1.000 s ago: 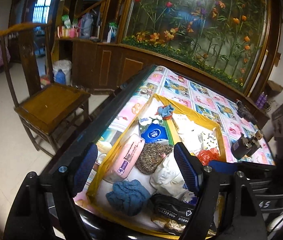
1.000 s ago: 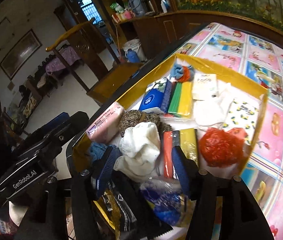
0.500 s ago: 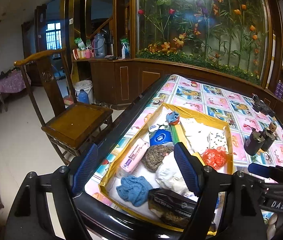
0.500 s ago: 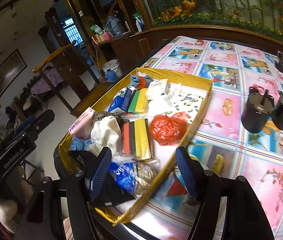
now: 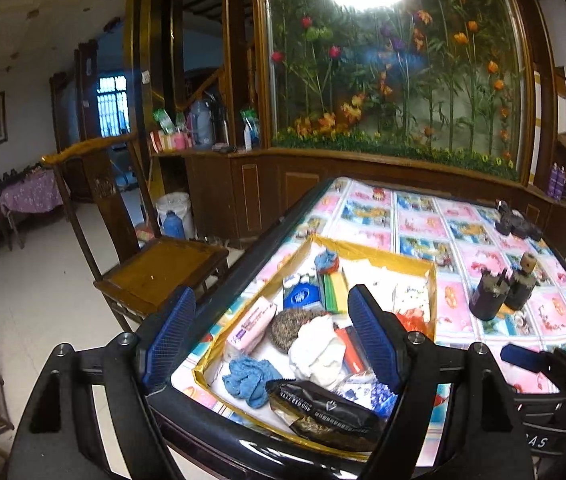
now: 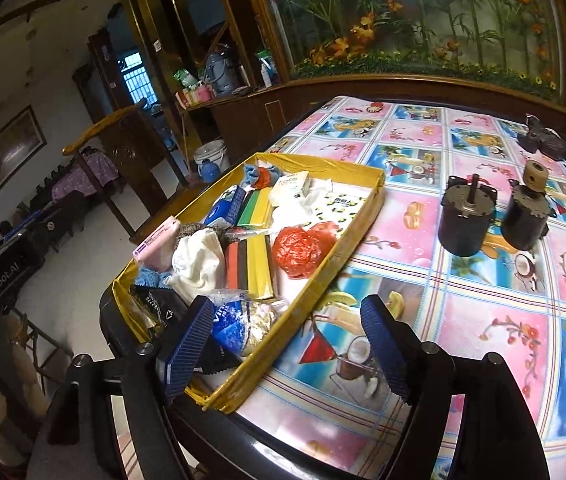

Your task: Organize soft objects

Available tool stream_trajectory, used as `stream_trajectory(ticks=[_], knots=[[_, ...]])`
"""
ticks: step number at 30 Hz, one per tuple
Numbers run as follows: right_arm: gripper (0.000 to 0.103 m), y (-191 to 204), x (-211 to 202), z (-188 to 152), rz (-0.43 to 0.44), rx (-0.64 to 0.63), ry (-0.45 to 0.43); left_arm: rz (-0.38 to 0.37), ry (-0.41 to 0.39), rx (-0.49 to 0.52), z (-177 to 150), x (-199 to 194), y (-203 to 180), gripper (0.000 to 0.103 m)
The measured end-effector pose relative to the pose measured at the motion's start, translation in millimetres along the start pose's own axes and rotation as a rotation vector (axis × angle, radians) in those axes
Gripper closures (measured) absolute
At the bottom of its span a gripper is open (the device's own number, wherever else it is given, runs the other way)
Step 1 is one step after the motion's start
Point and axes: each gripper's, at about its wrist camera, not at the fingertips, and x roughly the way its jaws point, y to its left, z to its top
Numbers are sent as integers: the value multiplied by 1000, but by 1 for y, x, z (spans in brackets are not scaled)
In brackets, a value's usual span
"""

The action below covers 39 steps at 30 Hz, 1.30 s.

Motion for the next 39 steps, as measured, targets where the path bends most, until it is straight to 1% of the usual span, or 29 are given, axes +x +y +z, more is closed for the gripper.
stream_trajectory(ticks=[1,2,3,4,5,6,7,9,10,11,14,15,17,19,21,24,26,30,32,34,36,38,39], knots=[[25,-1,-3,-2,-3,1,-7,13,-30,-6,0,-5,-1,24],[25,-2,-7,-5,-9,-2,-18,32,-80,-16,0,-15,-1,23],[25,-2,-11,-8,-18,-10,-33,40,-130,-24,-1,-23,-2,14],[24,-1,-14,-10,-26,-18,-45,31,-188,-33,-3,-32,-2,9],[21,-1,-17,-12,-38,-30,-58,11,-219,-34,-4,-38,-2,0],[18,0,-20,-15,-53,-44,-69,-10,-212,-26,-6,-38,-2,0],[17,1,-23,-17,-69,-56,-74,-4,-179,1,-9,-34,-3,0],[17,-1,-28,-21,-92,-72,-80,77,-109,84,-19,-21,-5,0],[17,-4,-31,-22,-96,-69,-83,104,-71,117,-28,-15,-3,0],[17,-9,-35,-24,-98,-55,-87,114,-37,138,-35,-11,-1,0],[16,-28,-41,-27,-101,-3,-95,123,99,204,-64,2,2,0],[16,-35,-42,-28,-99,20,-94,111,144,225,-74,7,-1,0],[16,-47,-39,-28,-86,65,-81,84,207,263,-91,14,-13,0],[16,-55,-35,-28,-73,101,-67,59,243,296,-97,23,-30,0],[16,-60,-34,-27,-65,120,-61,50,239,299,-94,31,-44,0],[16,-68,-36,-26,-65,134,-65,43,228,274,-80,43,-61,0],[16,-73,-37,-27,-68,146,-70,35,217,267,-77,48,-73,0],[16,-85,-35,-28,-69,187,-71,-2,179,296,-72,59,-105,0],[16,-90,-33,-28,-66,205,-68,-29,170,305,-70,56,-112,0],[16,-92,-31,-28,-69,205,-62,-58,142,326,-67,41,-108,0],[16,-94,-31,-28,-73,201,-65,-70,120,353,-65,25,-92,0],[16,-99,-28,-27,-77,209,-66,-103,131,355,-66,17,-72,0],[16,-102,-26,-27,-75,218,-65,-108,157,344,-69,14,-59,0]])
